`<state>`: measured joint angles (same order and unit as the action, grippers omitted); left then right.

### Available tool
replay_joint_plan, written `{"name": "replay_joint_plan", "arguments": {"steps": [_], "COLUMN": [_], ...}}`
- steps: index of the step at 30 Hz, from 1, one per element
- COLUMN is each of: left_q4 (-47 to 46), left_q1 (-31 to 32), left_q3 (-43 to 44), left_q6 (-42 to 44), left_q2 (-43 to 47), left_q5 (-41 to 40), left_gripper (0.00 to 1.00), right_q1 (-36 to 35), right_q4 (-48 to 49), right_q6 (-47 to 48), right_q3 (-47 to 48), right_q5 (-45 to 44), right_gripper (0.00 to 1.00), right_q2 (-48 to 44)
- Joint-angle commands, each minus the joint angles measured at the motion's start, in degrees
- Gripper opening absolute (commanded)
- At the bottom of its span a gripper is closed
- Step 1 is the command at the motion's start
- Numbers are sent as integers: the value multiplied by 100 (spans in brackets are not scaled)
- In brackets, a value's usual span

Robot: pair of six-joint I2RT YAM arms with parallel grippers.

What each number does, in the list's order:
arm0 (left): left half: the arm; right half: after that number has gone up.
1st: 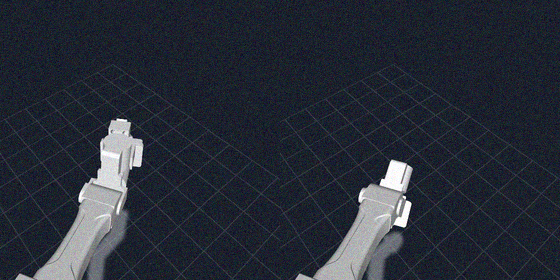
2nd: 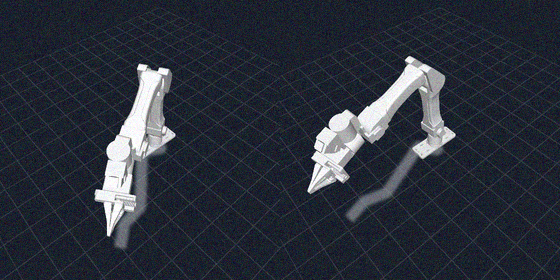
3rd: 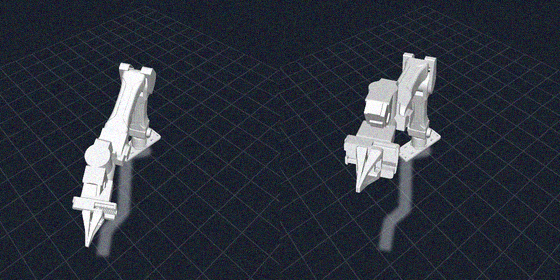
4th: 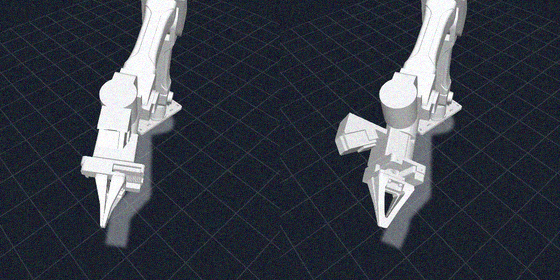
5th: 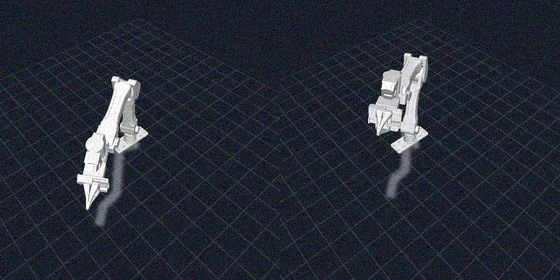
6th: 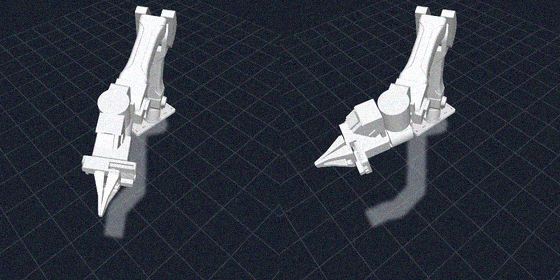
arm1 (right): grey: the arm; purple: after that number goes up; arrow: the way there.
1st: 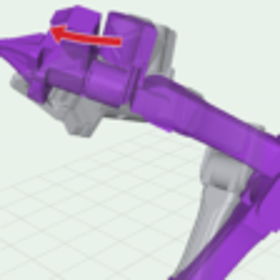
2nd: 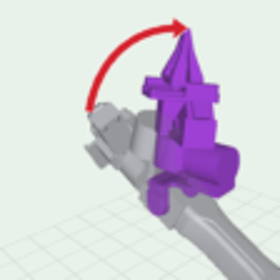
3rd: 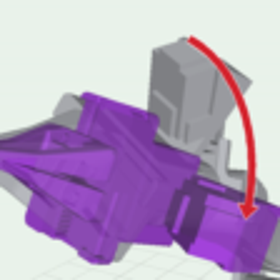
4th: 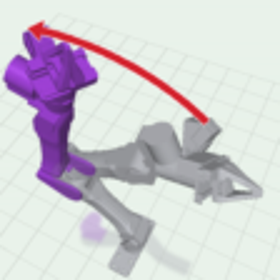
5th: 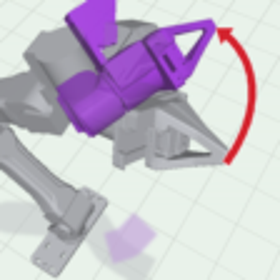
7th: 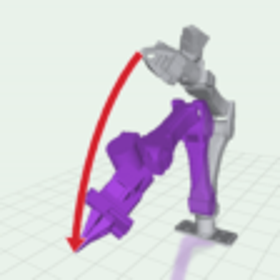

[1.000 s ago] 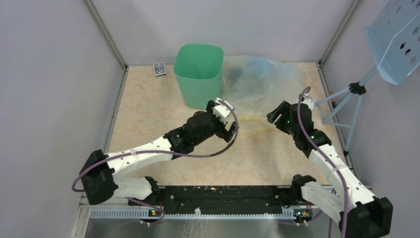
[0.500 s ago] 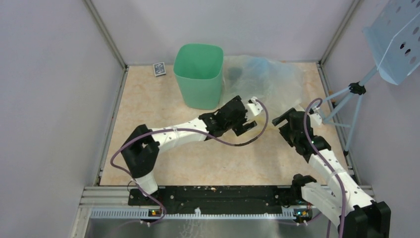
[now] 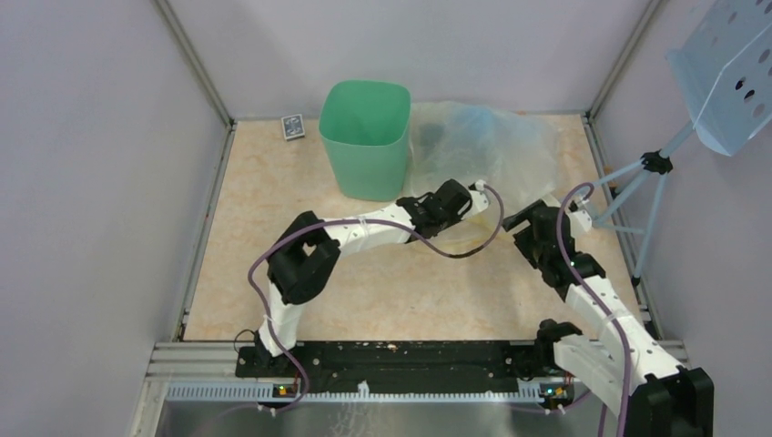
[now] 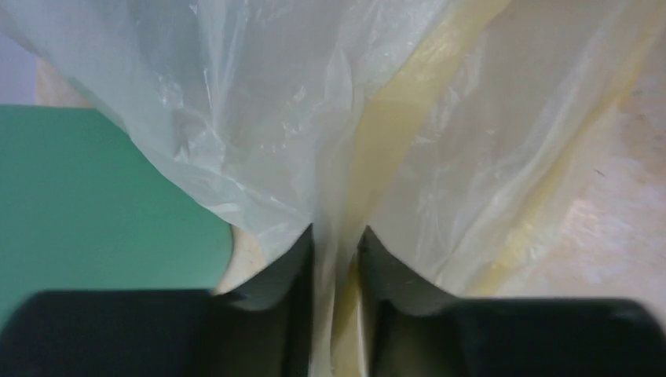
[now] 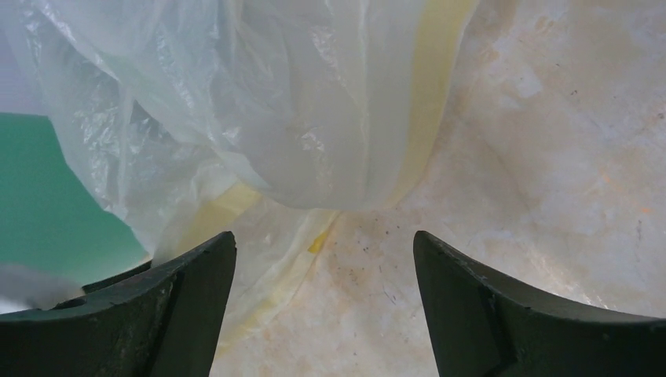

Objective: Put the trash bags into the trash bin

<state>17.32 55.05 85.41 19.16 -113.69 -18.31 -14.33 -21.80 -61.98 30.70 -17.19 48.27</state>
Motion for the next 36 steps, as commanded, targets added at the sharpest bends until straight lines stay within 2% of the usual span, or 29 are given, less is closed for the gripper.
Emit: {"name": "replay_joint_plan", "arguments": {"steps": [1, 2, 5, 8, 13, 16, 17, 20, 23, 26, 28, 33, 36], "left_q4": [411, 488, 415, 337, 112, -248, -351, -601, -798, -856, -855, -878, -1003], "left_q1": [-99, -99, -104, -157, -358, -465, -521, -708, -908, -954, -969, -978, -978], "left_q3": [790, 896, 934, 932, 849, 616, 541, 309, 62, -219, -410, -792, -966], "left_q6": [-49, -119, -312, -774, -1788, -2204, -2303, -2624, -2907, -2910, -2900, -2973, -2995], "left_q2": [-441, -428, -70, 412, 998, 1264, 1343, 1574, 1774, 1968, 2081, 2254, 2339], "left_q5": [-592, -640, -310, 359, 1561, 2093, 2267, 2743, 3155, 3180, 3181, 3208, 3496], "left_gripper": [4, 0, 0, 0, 0, 0, 0, 0, 0, 0, 0, 0, 0], "right_q1": [71, 70, 70, 70, 2, -289, -486, -1403, -2032, -2065, -2057, -2054, -2022], "right_q4": [591, 805, 1449, 2272, 3452, 3862, 3936, 4273, 4960, 5643, 5734, 5047, 4771], "right_q6": [804, 1071, 1787, 2217, 2491, 2754, 2888, 3494, 4073, 4128, 4201, 4226, 4232], "right_q3": [-195, -369, -847, -1294, -1753, -1772, -1730, -1600, -1648, -1658, -1501, -757, -506], "right_q5": [365, 640, 1538, 2431, 3269, 3068, 2834, 1698, 801, 476, 416, 525, 490], "right_gripper": [81, 79, 73, 59, 29, 4, 0, 0, 0, 0, 0, 0, 0], "right_q2": [-363, -505, -998, -1425, -1503, -1111, -944, -493, -110, 332, 525, 792, 935]}}
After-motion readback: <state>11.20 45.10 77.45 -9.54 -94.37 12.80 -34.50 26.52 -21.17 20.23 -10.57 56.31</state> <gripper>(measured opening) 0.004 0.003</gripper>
